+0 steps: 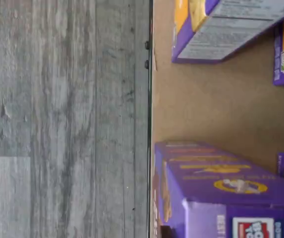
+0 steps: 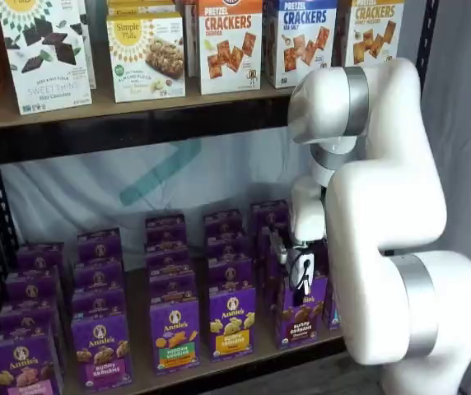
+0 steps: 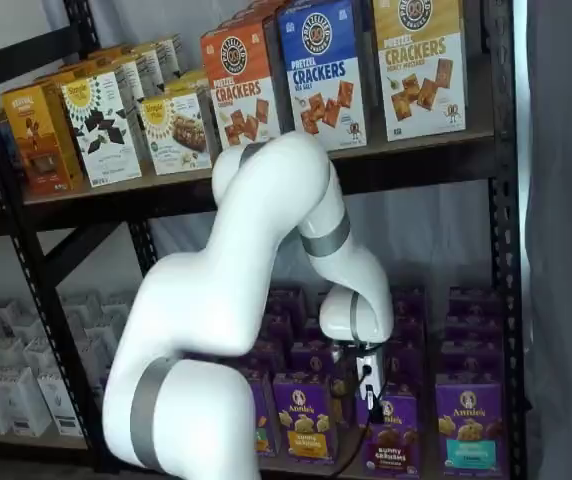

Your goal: Pick up the purple box with a brown patch in the center, on the bottom shelf, the fifth box from the left

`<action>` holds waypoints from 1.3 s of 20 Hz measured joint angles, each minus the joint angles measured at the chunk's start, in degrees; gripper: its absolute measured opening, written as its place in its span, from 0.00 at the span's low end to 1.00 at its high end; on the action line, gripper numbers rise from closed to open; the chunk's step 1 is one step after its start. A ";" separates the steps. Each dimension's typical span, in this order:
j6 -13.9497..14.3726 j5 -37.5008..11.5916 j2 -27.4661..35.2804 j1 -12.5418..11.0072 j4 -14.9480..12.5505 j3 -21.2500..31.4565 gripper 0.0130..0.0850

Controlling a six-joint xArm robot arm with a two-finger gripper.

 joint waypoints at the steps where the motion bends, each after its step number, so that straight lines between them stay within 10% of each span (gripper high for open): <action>1: 0.62 -0.37 -0.23 0.05 -0.61 0.51 0.28; 9: 3.35 -1.70 -3.23 0.68 -2.83 5.62 0.28; 17: -0.24 -4.71 -7.83 1.16 1.38 12.52 0.22; 26: 4.06 -2.30 -16.23 1.46 -2.68 22.18 0.22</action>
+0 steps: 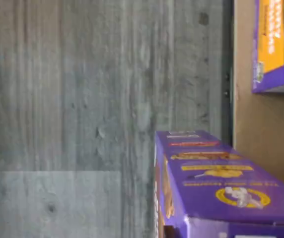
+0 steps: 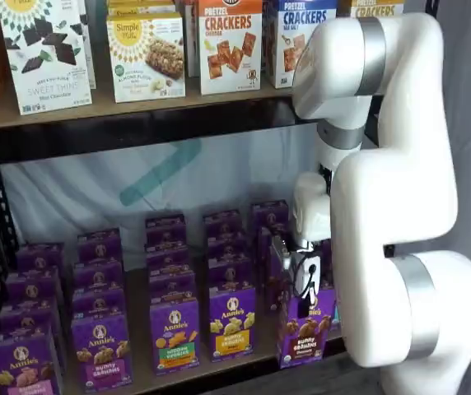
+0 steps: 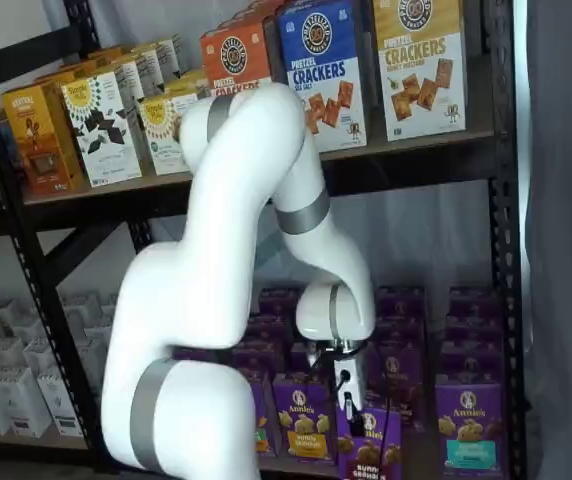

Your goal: Pick up the purple box with a brown patch in the center, on the bottom shelf, the fifth box from the left

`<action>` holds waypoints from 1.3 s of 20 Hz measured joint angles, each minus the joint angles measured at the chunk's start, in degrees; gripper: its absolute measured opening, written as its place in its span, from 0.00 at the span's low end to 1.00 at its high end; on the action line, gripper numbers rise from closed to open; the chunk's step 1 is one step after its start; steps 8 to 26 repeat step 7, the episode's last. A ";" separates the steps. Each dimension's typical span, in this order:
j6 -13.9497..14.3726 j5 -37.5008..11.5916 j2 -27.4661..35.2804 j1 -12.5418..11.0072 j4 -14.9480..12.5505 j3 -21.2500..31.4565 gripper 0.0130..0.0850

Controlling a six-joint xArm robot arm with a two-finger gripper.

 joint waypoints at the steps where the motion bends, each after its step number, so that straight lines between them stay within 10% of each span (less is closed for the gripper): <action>1: -0.41 0.07 -0.74 0.10 0.52 0.94 0.22; 26: -0.98 -1.17 -5.59 0.18 1.19 7.24 0.22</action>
